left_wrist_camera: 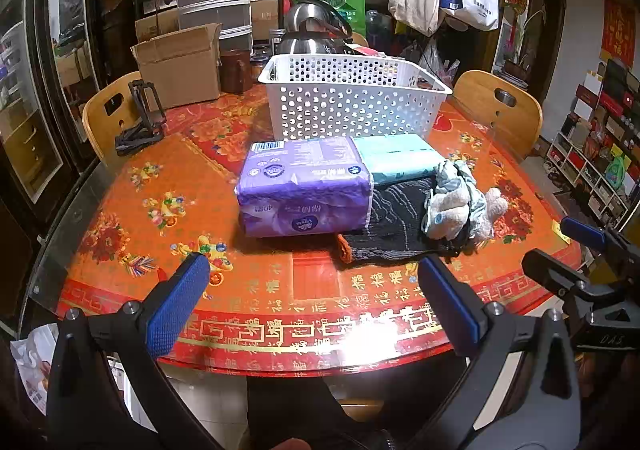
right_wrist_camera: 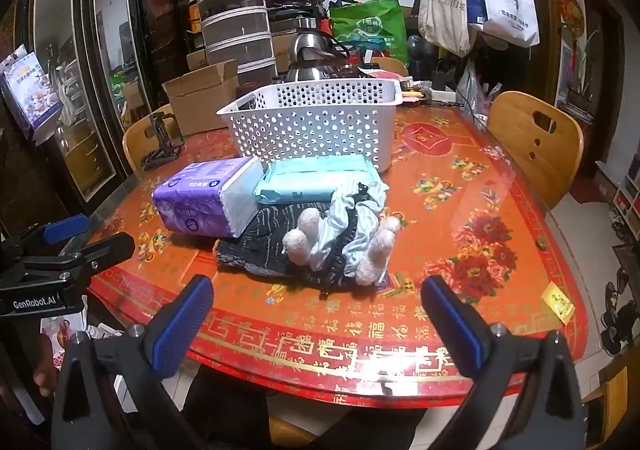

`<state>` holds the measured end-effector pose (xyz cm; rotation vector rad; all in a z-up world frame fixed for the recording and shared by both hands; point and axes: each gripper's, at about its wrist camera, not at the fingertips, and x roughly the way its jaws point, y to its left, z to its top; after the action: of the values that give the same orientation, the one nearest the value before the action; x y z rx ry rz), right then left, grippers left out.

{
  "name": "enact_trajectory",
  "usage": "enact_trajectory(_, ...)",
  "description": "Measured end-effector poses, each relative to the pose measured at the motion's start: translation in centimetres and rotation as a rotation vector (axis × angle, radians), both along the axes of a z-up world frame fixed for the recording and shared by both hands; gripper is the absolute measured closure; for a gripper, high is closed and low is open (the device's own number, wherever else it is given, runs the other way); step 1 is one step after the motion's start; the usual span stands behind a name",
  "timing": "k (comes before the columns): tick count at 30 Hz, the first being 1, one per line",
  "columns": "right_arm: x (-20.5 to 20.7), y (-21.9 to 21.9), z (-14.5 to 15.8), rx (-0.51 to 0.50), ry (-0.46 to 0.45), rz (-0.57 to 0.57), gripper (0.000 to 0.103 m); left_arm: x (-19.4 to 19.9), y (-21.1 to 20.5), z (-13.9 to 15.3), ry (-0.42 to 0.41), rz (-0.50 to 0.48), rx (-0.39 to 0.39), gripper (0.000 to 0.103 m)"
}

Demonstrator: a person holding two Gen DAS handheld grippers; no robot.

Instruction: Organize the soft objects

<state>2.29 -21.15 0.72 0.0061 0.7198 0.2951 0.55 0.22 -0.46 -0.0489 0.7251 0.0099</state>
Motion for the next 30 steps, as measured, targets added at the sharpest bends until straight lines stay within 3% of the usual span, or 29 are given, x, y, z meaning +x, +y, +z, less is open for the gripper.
enact_trajectory(30,0.15,-0.13,-0.41,0.001,0.020,0.002,0.000,0.01,0.02,-0.08,0.001,-0.004,0.004,0.000)
